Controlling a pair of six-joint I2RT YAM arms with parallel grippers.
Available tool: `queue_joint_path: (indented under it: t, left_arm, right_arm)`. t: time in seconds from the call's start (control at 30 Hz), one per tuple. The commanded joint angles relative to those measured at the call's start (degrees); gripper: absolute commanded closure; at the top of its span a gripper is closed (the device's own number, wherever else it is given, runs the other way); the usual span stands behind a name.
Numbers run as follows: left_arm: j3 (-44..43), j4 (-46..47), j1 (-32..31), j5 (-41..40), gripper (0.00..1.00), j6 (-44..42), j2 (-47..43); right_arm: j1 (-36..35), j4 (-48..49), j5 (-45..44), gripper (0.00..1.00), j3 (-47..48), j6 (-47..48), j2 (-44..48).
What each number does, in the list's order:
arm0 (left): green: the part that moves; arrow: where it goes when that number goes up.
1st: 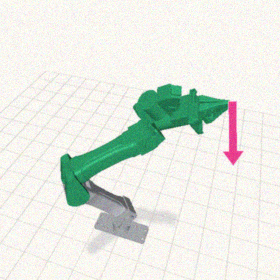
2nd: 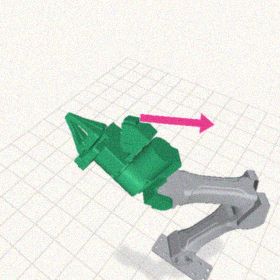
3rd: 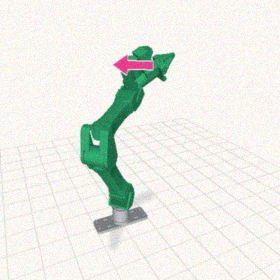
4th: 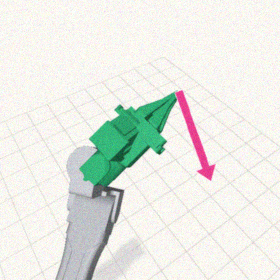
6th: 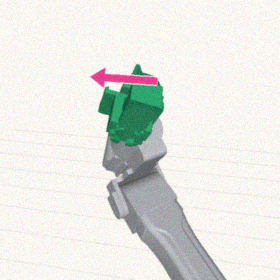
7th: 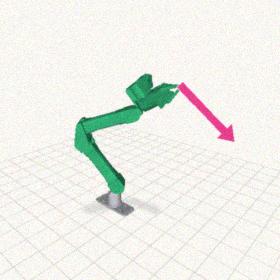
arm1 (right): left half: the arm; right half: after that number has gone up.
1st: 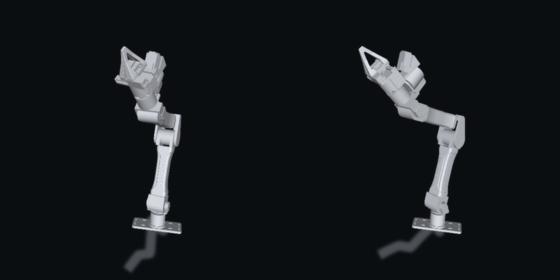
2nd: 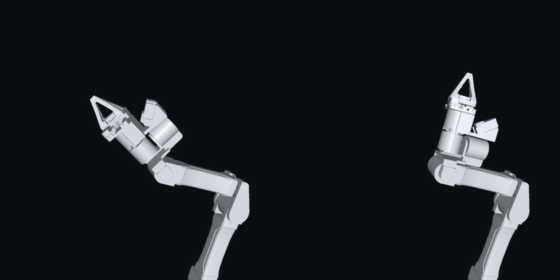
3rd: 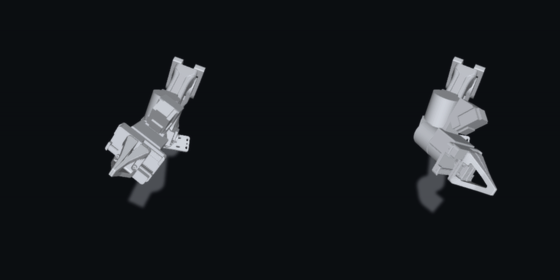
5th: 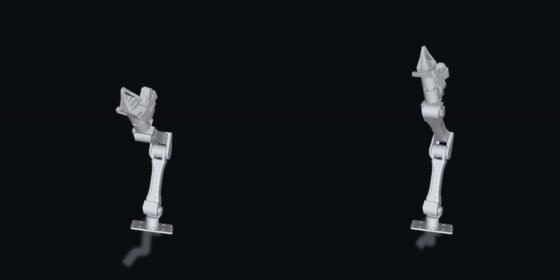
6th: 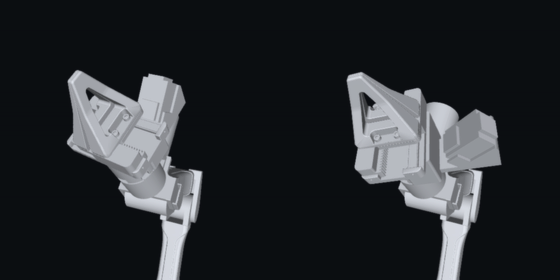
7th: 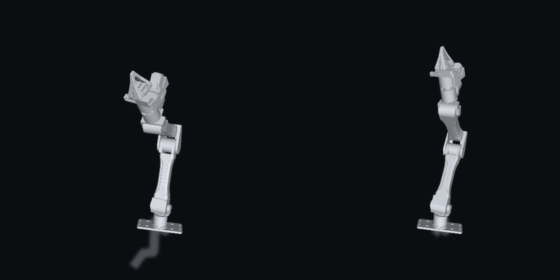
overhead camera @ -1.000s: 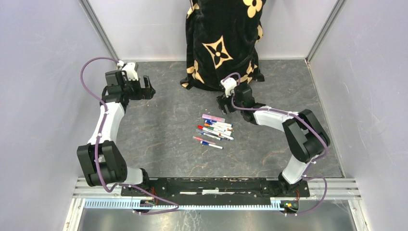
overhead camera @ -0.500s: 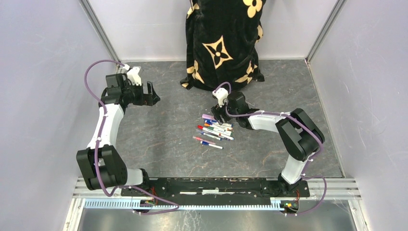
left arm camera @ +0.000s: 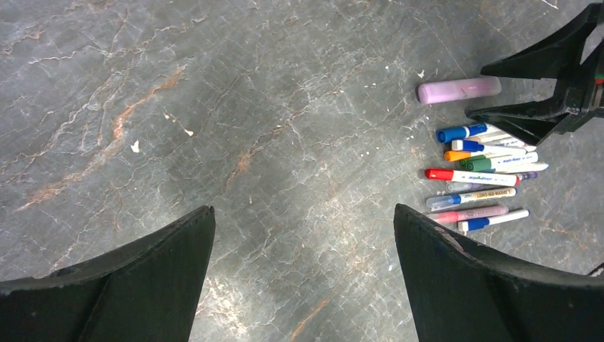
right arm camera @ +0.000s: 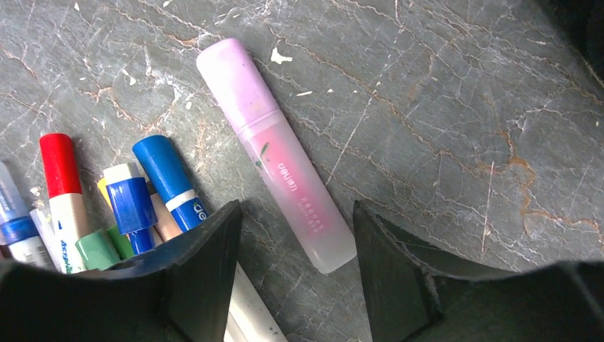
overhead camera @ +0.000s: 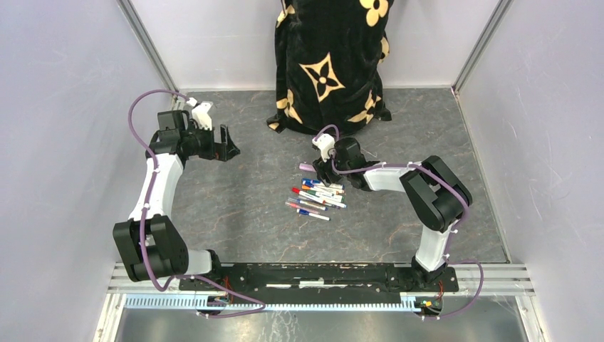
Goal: Open the pen caps
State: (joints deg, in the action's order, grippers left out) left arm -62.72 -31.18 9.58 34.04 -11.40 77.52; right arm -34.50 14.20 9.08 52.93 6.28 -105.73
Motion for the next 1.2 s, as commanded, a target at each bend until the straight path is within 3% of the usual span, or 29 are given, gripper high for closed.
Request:
queue_joint_path:
  t: [0.0,0.43,0.63,0.97,1.17]
  left_arm:
    - [-2.84,-1.48,0.21,4.14,0.00,-3.90,-2.03]
    - [-5.14,-12.81,0.05,14.59,0.00,-16.97,-0.16]
    - [-5.16,-15.13,-0.62,18.58,0.00,-20.69,0.26]
    - [-4.20,-16.29,-7.62,16.75,0.00,-31.10,0.02]
    - [-2.75,-16.34,-12.38,17.24,0.00,-43.80,-2.29]
  right_arm:
    - [-0.23,1.56,1.47,0.40,0.99,0.39,-0.37]
    - [-0.29,-2.27,5.32,0.72,5.89,2.59,-2.69]
    - [-0.36,-3.15,6.93,1.00,7.56,1.98,0.05]
    - [-1.51,-6.16,13.02,1.00,8.81,0.60,8.90]
    - [-2.18,-12.08,24.48,1.00,12.45,-1.72,10.35]
